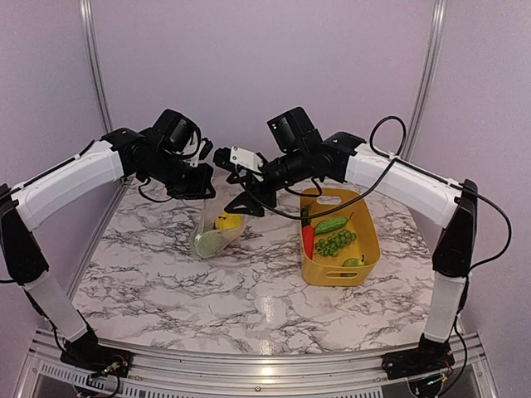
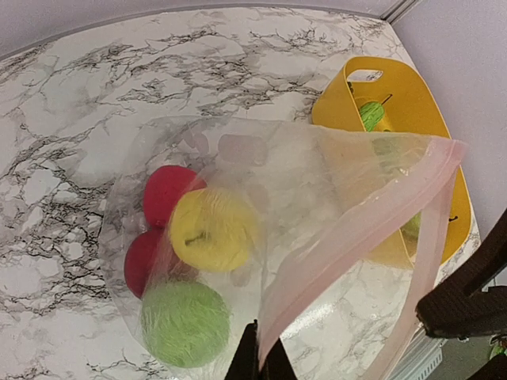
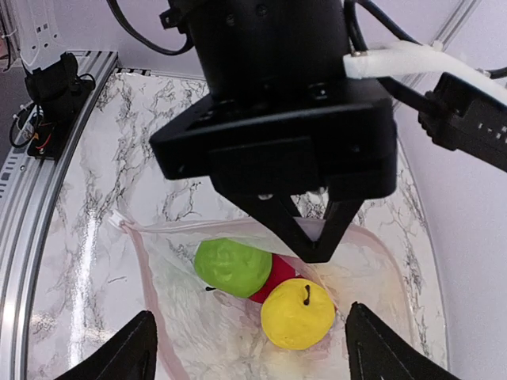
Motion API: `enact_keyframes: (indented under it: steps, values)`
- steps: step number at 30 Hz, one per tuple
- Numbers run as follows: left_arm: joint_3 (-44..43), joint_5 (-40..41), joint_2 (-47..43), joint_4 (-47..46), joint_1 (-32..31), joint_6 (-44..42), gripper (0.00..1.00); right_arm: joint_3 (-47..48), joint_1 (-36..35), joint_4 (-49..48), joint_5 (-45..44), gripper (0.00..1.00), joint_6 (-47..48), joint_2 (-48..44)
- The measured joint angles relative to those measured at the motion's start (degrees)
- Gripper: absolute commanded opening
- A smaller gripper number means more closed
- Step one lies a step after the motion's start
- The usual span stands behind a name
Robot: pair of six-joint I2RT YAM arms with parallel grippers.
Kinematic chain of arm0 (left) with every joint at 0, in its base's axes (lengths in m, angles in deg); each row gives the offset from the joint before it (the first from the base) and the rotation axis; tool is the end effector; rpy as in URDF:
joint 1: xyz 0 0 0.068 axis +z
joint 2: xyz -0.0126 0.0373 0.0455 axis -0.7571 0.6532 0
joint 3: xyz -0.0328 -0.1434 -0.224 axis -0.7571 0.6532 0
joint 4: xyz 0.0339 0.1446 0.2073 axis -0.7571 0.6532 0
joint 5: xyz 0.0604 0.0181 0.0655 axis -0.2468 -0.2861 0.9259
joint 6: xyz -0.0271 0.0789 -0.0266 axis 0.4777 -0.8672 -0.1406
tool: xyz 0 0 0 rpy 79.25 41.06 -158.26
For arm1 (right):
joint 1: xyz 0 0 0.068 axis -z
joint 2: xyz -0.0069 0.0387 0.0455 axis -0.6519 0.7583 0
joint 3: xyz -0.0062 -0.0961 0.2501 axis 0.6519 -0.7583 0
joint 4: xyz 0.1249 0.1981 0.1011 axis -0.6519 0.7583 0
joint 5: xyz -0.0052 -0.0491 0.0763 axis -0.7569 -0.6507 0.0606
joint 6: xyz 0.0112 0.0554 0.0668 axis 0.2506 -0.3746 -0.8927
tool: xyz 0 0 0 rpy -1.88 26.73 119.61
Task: Place the food in the zip-top bag and seal the zipper
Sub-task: Place the fake fruit in the zipper food storage bag, then pass from the left arm to the right, then pass from the right arm to the left
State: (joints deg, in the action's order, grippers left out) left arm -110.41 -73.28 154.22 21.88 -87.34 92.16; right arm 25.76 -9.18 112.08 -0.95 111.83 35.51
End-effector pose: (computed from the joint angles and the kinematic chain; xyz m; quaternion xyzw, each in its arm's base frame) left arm 0.3009 -0.2450 0.3261 0.1385 0.9075 -0.2359 0.3188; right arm 0.2745 0.3776 0.3348 -0.6510 0.5804 0.2595 0.4148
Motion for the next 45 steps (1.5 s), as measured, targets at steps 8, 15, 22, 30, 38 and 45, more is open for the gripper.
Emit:
enact_keyframes:
  steps: [8, 15, 22, 30, 38, 45]
  values:
    - [0.0, -0.44, 0.0, -0.11, 0.0, -0.02, 0.0, -1.4, -1.42, 8.72, 0.87, 0.64, 9.57, -0.85]
    - [0.0, -0.74, 0.0, -0.11, 0.0, -0.07, 0.04, -2.36, -3.87, 11.52, -4.15, 0.32, 14.01, -0.59]
    - [0.02, -1.01, 0.0, 0.13, -0.02, -1.16, 0.28, -2.36, -7.5, 11.63, -9.14, 0.01, 16.94, 0.72]
    - [3.72, -0.96, -0.52, 1.29, -0.02, -1.73, 0.24, -2.36, -7.78, 11.21, -10.16, 0.0, 17.57, 0.68]
    - [3.5, -1.05, -0.39, 2.27, -0.02, -2.86, 0.0, -2.36, -7.78, 11.04, -10.16, 0.0, 17.55, 0.68]
    - [-1.22, -0.15, 0.57, 5.03, -0.02, -3.13, 0.0, -2.01, -7.78, 11.58, -9.2, 0.0, 16.46, 0.17]
